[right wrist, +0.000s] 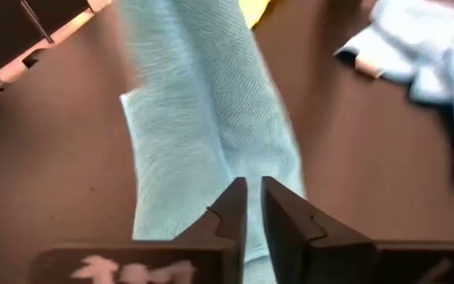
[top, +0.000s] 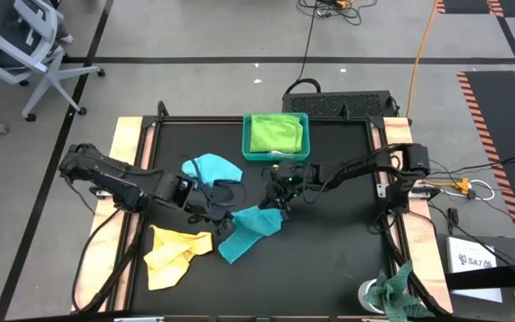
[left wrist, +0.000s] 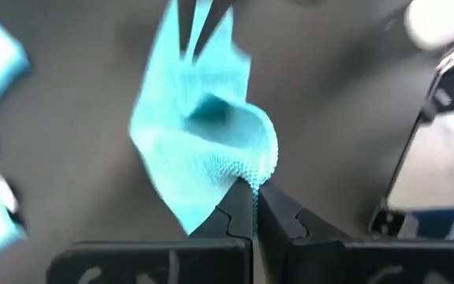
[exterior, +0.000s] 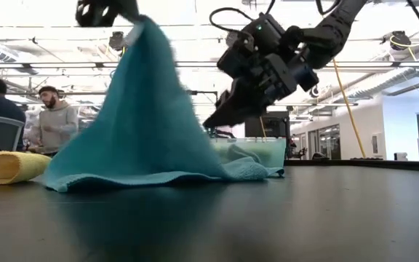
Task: Fold microfiber towels
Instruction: Fold the bottom blue microfiber towel
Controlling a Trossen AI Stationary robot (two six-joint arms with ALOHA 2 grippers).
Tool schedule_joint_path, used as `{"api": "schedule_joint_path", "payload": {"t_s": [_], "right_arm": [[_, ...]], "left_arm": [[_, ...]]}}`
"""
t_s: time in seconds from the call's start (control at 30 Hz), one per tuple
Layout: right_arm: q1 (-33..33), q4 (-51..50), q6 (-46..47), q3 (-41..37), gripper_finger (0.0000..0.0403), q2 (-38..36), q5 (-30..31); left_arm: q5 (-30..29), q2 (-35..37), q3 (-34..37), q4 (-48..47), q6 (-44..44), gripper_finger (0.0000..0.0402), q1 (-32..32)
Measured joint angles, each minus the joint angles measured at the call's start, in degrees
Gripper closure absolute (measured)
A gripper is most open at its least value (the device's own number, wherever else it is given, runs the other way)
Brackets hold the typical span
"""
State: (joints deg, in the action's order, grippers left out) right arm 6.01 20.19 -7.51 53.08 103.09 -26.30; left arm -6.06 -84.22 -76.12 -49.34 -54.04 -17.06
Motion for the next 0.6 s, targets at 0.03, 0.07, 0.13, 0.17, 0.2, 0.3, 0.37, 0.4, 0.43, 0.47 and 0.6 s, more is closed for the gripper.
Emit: {"api": "schedule_joint_path", "payload": {"t_s": [0.03,0.07,0.13,0.17,0.2,0.3,0.37,0.4,0.43,0.47,0.6], "right_arm": [[-0.18,0.01,0.50,0.00,0.0358,0.64,-0.06],[-0.34,0.26,1.01,0.00,0.0349,1.23,-0.30],[-0.60,0.64,1.84,0.00,0.0331,2.11,-0.44],[-0.72,0.51,2.17,0.00,0.0323,2.32,-0.46],[-0.85,0.56,2.22,0.00,0.0316,2.51,-0.53],[-0.91,-1.30,2.32,0.00,0.0300,2.60,-0.79],[-0.88,-5.04,2.41,0.00,0.0293,2.58,-0.86],[-0.88,-7.66,2.92,0.00,0.0289,2.58,-0.99],[-0.88,-10.30,3.72,0.00,0.0287,2.62,-1.32],[-0.78,-12.62,4.29,0.00,0.0284,2.62,-2.37],[-0.93,-16.20,5.89,0.00,0.0275,2.62,-3.93]], "left_arm": [[1.57,-0.01,1.53,0.53,-1.80,0.0400,-0.26],[3.02,0.01,3.12,1.74,-3.48,0.0400,-0.47],[4.92,-0.01,6.20,5.27,-5.85,0.0399,-0.90],[5.13,-0.05,7.37,6.47,-6.60,0.0400,-1.16],[5.24,-0.05,8.35,7.73,-6.84,0.0400,-1.29],[5.50,-0.04,9.90,10.46,-7.67,0.0399,-1.48],[5.50,-0.03,10.28,10.40,-7.74,0.0400,-1.48],[5.50,-0.03,10.34,10.49,-7.70,0.0400,-1.48],[5.48,0.01,10.34,10.49,-7.57,0.0400,-1.46],[5.21,0.03,10.34,10.51,-7.41,0.0400,-1.46],[4.19,0.03,10.36,10.55,-6.54,0.0399,-1.26]]}}
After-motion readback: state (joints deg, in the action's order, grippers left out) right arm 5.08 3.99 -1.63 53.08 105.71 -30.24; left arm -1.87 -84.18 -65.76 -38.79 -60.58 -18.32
